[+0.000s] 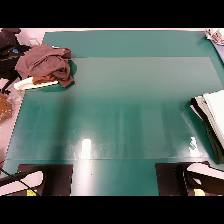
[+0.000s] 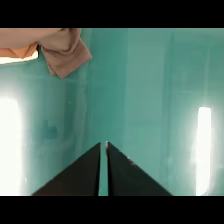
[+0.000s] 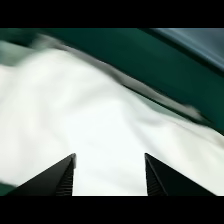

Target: Fold the shirts.

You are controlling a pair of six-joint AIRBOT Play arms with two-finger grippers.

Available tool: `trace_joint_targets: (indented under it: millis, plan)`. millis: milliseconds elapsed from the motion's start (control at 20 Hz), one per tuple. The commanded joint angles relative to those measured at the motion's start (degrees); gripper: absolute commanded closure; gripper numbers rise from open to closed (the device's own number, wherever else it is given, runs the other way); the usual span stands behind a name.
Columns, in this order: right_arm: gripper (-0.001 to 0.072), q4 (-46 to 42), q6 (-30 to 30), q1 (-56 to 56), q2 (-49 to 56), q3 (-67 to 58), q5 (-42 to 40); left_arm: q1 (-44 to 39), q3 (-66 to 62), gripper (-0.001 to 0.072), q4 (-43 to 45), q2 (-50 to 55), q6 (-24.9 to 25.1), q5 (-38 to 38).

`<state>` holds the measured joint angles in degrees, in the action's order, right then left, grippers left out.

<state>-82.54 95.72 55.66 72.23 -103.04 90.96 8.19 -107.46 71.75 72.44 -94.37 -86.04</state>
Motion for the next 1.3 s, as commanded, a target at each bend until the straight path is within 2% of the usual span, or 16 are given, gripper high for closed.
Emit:
trace_joint_targets:
  millis: [0, 100, 200, 300, 400, 550, 650, 850, 1250]
  plan:
    - [0.0299, 30.38, -16.90, -12.17, -4.50, -2.99, -10.67, 0.02, 1.49, 0.0635, 0.00, -2.40, 0.55, 0.98]
    - [0.0405, 31.95, -20.37, -21.68, -8.28, 3.41, -11.76, 0.02, 10.23, 0.0635, 0.42, -10.56, 1.14, 5.22]
    - [0.0411, 32.02, -22.01, -30.80, -13.25, 12.57, -15.58, 0.02, 25.38, 0.0635, 3.26, -23.12, 1.86, 13.51]
    - [0.0537, 31.91, -25.94, -40.22, -19.54, 23.78, -23.04, 0.04, 42.99, 0.0635, 6.99, -37.16, 1.51, 22.88]
    - [0.0548, 31.93, -26.82, -48.96, -25.79, 35.95, -31.17, 0.04, 57.96, 0.0635, 7.58, -49.86, 1.16, 27.91]
    - [0.0548, 32.00, -26.73, -60.11, -32.52, 52.83, -37.62, 0.04, 72.00, 0.0634, 7.63, -63.58, -1.62, 28.81]
    - [0.0592, 32.02, -24.57, -65.24, -36.39, 61.81, -40.63, 0.04, 75.71, 0.0633, 7.63, -67.98, -1.57, 27.56]
    - [0.0591, 31.93, -21.75, -70.40, -44.09, 72.85, -47.89, 0.02, 76.91, 0.0633, 7.85, -68.98, -1.01, 24.41]
    - [0.0586, 31.78, -20.70, -70.47, -53.44, 78.79, -50.45, 0.04, 76.91, 0.0633, 7.58, -69.00, -1.16, 24.79]
